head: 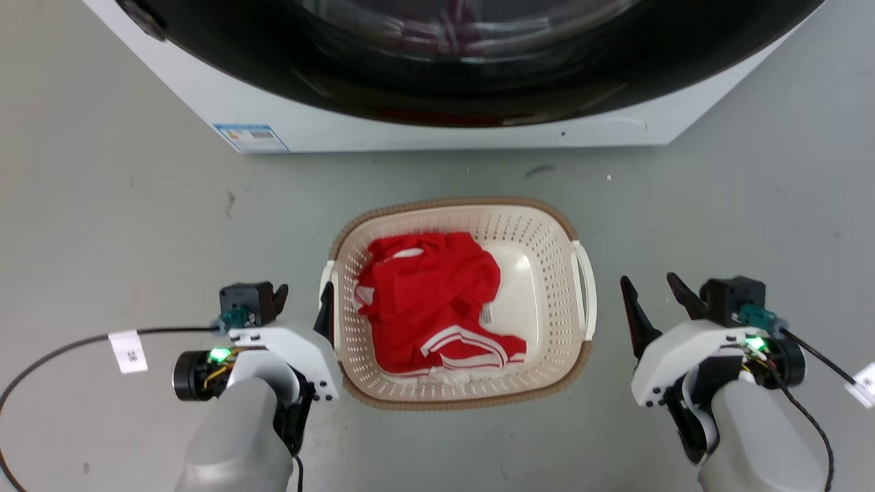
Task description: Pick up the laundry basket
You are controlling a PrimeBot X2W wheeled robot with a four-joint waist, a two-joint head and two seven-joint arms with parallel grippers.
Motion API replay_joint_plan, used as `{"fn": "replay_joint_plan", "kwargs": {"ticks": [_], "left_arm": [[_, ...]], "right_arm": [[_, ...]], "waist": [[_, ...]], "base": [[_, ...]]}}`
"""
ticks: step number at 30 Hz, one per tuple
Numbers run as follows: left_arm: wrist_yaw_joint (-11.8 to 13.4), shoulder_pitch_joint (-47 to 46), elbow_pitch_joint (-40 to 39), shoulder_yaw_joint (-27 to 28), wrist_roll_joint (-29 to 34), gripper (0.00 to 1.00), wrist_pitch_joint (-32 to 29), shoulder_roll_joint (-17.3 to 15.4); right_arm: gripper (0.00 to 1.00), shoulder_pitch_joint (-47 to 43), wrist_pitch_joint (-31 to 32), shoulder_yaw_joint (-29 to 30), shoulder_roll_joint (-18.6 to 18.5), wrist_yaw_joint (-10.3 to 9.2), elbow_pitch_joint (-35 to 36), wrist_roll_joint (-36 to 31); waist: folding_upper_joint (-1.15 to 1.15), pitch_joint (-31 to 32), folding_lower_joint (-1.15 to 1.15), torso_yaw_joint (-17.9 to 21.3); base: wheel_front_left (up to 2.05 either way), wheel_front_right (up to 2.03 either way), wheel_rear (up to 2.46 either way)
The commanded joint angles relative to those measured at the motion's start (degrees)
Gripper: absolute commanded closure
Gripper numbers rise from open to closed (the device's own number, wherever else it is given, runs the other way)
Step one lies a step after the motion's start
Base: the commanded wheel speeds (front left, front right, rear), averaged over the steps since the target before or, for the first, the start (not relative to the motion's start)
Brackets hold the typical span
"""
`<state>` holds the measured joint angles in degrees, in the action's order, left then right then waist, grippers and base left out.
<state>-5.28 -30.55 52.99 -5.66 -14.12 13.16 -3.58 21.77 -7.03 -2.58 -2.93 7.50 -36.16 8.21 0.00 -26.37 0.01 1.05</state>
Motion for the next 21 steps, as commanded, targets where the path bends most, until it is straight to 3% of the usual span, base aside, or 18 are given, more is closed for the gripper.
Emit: {"fn": "replay_joint_plan", "kwargs": {"ticks": [1, 12, 21], "left_arm": [[-0.4, -2.0, 1.7, 0.1, -0.5, 0.00, -0.5, -0.5], [-1.8, -12.9, 13.6, -0.3, -3.4, 0.00, -8.0, -2.9], [-2.2, -20.7, 17.6, -1.7, -5.2, 0.00, -15.6, -5.5]], "right_arm": [[0.00, 2.2, 0.0, -0.8, 0.0, -0.02, -1.8, 0.8], [0.00, 14.7, 5.1, -7.8, 0.0, -0.02, -16.0, 9.8], [0.00, 24.1, 10.6, -16.0, -1.1, -0.02, -22.2, 16.5]], "waist": [[0.00, -3.3, -0.01, 0.9], [0.00, -11.3, -0.01, 2.7], [0.00, -16.8, -0.01, 3.5]], "base": [[0.00, 0.00, 0.00], [0.00, 0.00, 0.00], [0.00, 0.00, 0.00]]}}
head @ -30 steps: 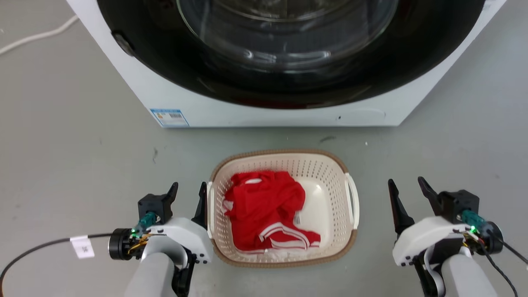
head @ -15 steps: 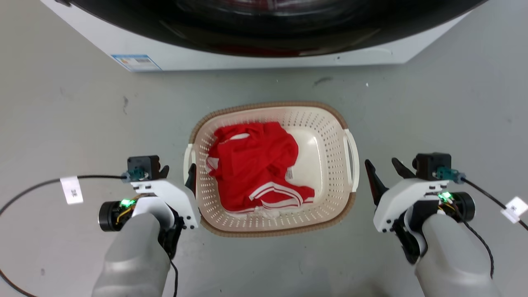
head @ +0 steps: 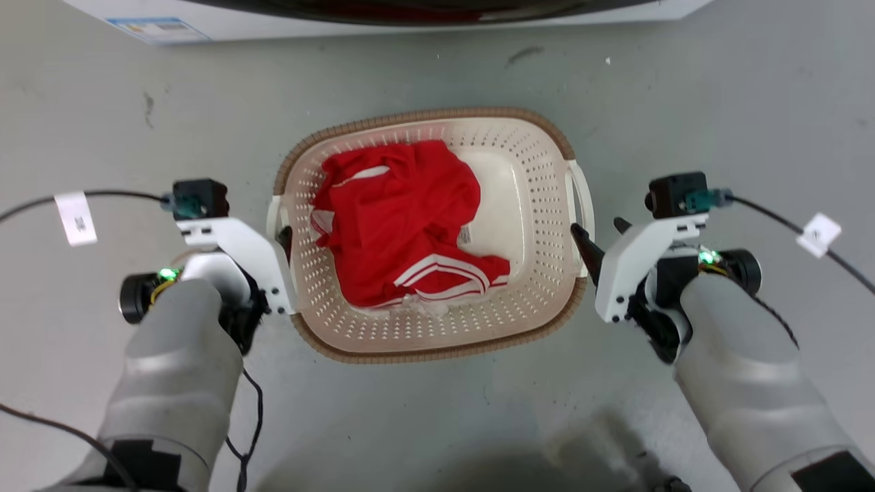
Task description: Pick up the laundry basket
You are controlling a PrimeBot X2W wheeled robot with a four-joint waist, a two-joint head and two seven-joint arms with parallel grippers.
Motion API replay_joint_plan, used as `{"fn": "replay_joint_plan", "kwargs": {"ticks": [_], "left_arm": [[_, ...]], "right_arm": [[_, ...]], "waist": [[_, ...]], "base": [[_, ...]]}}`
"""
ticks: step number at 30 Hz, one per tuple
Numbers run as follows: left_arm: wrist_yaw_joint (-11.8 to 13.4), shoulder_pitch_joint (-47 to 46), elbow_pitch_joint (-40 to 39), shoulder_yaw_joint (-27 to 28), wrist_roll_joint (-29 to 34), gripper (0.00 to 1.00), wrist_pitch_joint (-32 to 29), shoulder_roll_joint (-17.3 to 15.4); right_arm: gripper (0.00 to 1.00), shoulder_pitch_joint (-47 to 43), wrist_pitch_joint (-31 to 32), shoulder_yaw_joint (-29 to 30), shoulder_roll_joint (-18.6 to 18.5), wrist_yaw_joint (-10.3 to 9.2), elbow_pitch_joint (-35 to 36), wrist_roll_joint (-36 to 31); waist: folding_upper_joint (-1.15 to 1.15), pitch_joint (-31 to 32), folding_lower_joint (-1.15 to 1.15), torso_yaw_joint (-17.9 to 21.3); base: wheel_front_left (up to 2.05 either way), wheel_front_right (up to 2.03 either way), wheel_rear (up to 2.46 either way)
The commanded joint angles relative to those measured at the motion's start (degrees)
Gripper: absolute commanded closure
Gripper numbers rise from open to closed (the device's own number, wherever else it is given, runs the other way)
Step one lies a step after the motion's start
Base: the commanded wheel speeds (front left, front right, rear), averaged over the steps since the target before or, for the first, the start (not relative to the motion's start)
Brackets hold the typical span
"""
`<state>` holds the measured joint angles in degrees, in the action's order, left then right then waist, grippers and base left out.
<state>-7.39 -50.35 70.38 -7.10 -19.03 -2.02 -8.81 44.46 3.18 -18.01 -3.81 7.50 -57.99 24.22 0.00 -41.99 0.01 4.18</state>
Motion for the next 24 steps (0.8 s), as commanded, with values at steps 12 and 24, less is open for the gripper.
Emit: {"fn": "replay_joint_plan", "kwargs": {"ticks": [12, 24], "left_arm": [[-0.1, -7.9, 0.8, -3.8, -3.0, 0.00, -10.0, -1.9], [0.0, -10.9, 0.5, -7.3, -5.1, 0.00, -11.6, -1.7]], "right_arm": [[0.00, 10.9, 6.2, -9.6, -1.1, -0.03, -5.4, 6.6], [0.00, 15.6, 6.1, -15.7, -0.7, -0.02, -8.4, 10.7]], "waist": [[0.00, -7.1, -0.01, 0.9], [0.00, -10.7, -0.01, 0.2]], "base": [[0.00, 0.00, 0.00], [0.00, 0.00, 0.00]]}}
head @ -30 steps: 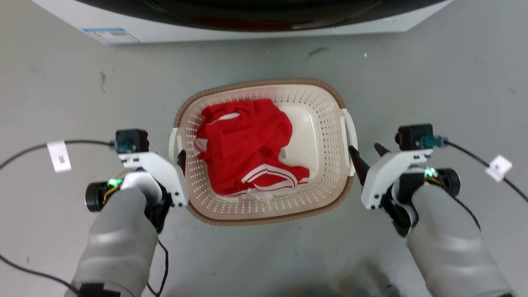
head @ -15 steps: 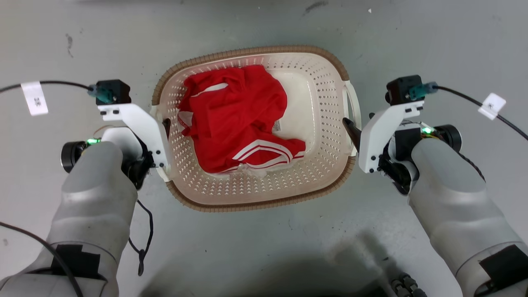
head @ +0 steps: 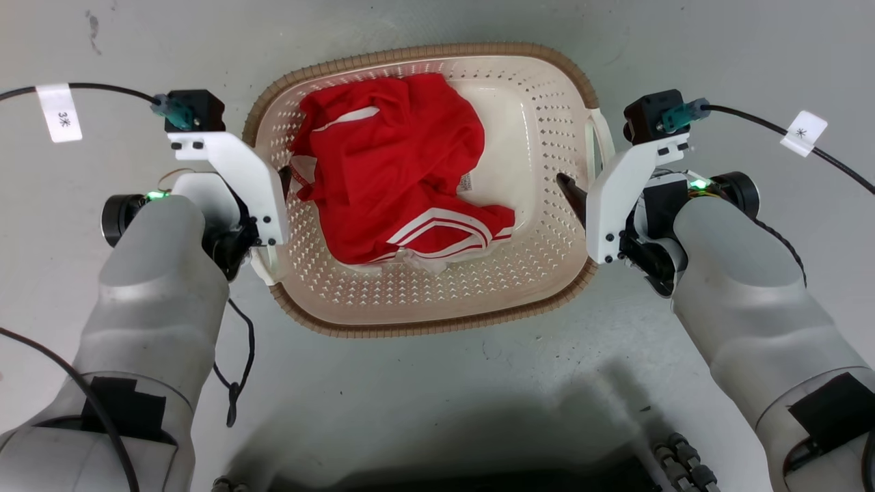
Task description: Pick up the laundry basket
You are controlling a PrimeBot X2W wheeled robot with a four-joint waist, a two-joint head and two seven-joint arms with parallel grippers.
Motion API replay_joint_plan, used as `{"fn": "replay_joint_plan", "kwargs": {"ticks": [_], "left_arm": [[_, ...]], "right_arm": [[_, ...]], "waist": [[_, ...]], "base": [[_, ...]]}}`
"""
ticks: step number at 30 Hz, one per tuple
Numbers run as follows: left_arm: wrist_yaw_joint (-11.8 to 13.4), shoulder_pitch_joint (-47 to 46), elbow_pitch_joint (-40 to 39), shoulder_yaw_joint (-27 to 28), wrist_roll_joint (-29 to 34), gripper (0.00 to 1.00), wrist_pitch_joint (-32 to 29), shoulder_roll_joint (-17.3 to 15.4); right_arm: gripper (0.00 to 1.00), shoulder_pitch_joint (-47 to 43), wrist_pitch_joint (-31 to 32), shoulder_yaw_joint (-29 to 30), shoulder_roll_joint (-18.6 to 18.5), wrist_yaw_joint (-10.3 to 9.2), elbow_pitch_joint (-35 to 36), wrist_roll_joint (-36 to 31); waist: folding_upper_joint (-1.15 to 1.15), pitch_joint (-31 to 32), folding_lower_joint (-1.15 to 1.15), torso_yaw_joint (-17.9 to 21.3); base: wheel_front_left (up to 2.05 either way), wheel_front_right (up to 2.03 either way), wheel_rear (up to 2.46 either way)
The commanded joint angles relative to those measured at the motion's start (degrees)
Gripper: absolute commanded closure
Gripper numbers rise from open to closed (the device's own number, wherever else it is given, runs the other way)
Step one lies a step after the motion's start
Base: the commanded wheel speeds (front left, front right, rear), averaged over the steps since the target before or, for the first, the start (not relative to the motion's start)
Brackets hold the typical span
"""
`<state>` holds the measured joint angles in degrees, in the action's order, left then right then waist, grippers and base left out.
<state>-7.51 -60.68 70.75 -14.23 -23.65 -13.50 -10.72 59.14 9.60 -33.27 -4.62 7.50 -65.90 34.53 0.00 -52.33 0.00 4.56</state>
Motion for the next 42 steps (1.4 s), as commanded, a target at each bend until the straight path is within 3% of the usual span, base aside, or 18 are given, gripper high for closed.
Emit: {"fn": "replay_joint_plan", "kwargs": {"ticks": [1, 2, 3, 4, 15, 25, 42], "left_arm": [[0.1, -0.6, 0.3, -0.3, -0.6, 0.00, -0.2, 0.3], [0.1, -0.6, 0.4, -0.4, -0.8, 0.17, -0.1, 0.3], [0.1, -0.6, 0.5, -0.7, -1.1, 0.77, -0.7, 0.6], [0.1, -0.6, 0.6, -0.8, -1.5, 1.00, -1.1, 0.9], [0.1, 0.1, 0.0, -3.3, -4.8, 1.00, -3.0, 1.0], [0.1, 1.4, -0.2, -6.0, -8.4, 1.00, -8.6, 1.8], [0.1, 4.8, 1.4, -9.1, -13.4, 1.00, -17.7, 2.4]], "right_arm": [[0.00, 1.1, -0.4, -0.8, 0.1, -0.03, -0.6, 0.8], [0.19, 1.2, -0.7, -1.0, 0.2, -0.03, -0.8, 1.3], [0.57, 1.5, -1.1, -1.3, 0.2, -0.02, -1.0, 1.6], [1.00, 1.5, -0.9, -1.5, 0.3, -0.02, -1.3, 2.1], [1.00, 1.6, -0.5, -5.2, 0.3, 0.28, -1.7, 6.5], [1.00, -0.3, 4.2, -8.0, -0.6, 0.29, -1.2, 11.1], [1.00, -5.6, 19.6, -11.8, -1.3, 0.33, -0.9, 20.4]], "waist": [[0.00, -0.5, 0.00, -0.3], [0.00, -0.7, 0.00, -0.3], [0.00, -0.9, 0.00, -0.3], [0.00, -1.0, 0.00, -0.4], [0.00, -0.3, 0.00, -0.7], [0.00, 5.1, 0.00, -1.3], [0.00, 22.6, 0.00, -1.3]], "base": [[0.00, 0.00, 0.00], [0.00, 0.00, 0.00], [0.00, 0.00, 0.00], [0.00, 0.00, 0.00], [0.00, 0.00, 0.00], [0.00, 0.00, 0.00], [0.00, 0.00, 0.00]]}}
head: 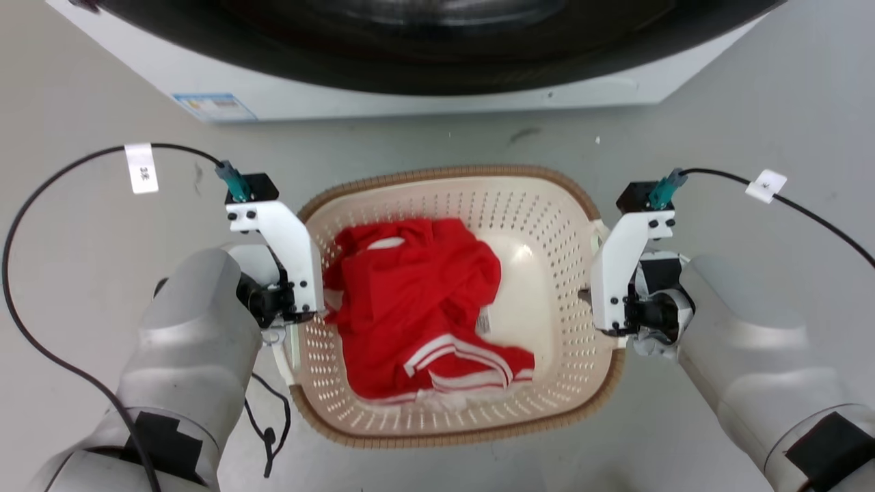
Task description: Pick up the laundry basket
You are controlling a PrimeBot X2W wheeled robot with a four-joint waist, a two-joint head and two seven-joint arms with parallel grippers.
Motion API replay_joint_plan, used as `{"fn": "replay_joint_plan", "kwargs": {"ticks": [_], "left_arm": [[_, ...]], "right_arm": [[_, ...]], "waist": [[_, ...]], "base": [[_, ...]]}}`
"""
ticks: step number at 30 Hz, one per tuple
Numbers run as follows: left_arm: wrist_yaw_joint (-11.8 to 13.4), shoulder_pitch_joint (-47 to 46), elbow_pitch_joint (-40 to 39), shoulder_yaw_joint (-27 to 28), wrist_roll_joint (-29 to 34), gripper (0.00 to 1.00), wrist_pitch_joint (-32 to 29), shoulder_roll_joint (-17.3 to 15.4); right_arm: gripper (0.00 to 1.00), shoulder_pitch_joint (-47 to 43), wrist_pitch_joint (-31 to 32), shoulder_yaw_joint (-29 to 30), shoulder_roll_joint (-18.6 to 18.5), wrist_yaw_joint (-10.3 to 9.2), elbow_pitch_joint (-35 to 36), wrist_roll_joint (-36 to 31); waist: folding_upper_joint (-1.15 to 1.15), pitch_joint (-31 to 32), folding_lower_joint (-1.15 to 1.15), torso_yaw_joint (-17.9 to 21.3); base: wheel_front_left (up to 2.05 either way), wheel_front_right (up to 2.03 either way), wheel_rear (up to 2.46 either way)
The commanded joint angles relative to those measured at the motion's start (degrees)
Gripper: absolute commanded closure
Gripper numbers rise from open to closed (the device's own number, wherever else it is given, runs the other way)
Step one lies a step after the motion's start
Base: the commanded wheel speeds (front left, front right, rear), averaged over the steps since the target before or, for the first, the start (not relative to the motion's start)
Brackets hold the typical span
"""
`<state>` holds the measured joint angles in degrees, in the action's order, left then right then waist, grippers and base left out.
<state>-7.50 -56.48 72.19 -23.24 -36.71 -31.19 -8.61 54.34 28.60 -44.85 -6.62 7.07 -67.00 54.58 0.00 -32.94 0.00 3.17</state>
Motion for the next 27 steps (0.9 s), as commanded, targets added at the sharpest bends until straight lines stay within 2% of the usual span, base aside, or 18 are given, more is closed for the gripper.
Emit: {"fn": "replay_joint_plan", "kwargs": {"ticks": [1, 12, 13, 27], "left_arm": [[0.0, 1.2, 0.1, -0.2, -0.5, 1.00, -0.5, 0.4], [-0.1, 5.5, 0.5, -2.3, -2.9, 1.00, -5.9, 2.1], [-0.1, 6.8, 0.5, -2.8, -3.4, 1.00, -6.3, 2.3], [-0.2, 13.0, 0.7, -4.7, -6.5, 1.00, -9.5, 4.0]], "right_arm": [[1.00, -1.2, 1.4, -0.5, 0.7, 0.76, 0.0, 0.7], [1.00, -4.3, 9.9, -1.8, 1.6, 0.76, -3.1, 3.5], [1.00, -5.1, 10.9, -1.9, 1.7, 0.76, -3.9, 3.8], [1.00, -10.8, 14.7, -2.8, 2.7, 0.75, -5.9, 4.7]], "waist": [[0.00, 4.4, 0.00, 0.1], [0.00, 14.7, 0.00, 0.1], [0.00, 17.2, 0.00, 0.0], [0.00, 28.1, 0.00, -0.8]], "base": [[0.00, 0.00, 0.00], [0.00, 0.00, 0.00], [0.00, 0.00, 0.00], [0.00, 0.00, 0.00]]}}
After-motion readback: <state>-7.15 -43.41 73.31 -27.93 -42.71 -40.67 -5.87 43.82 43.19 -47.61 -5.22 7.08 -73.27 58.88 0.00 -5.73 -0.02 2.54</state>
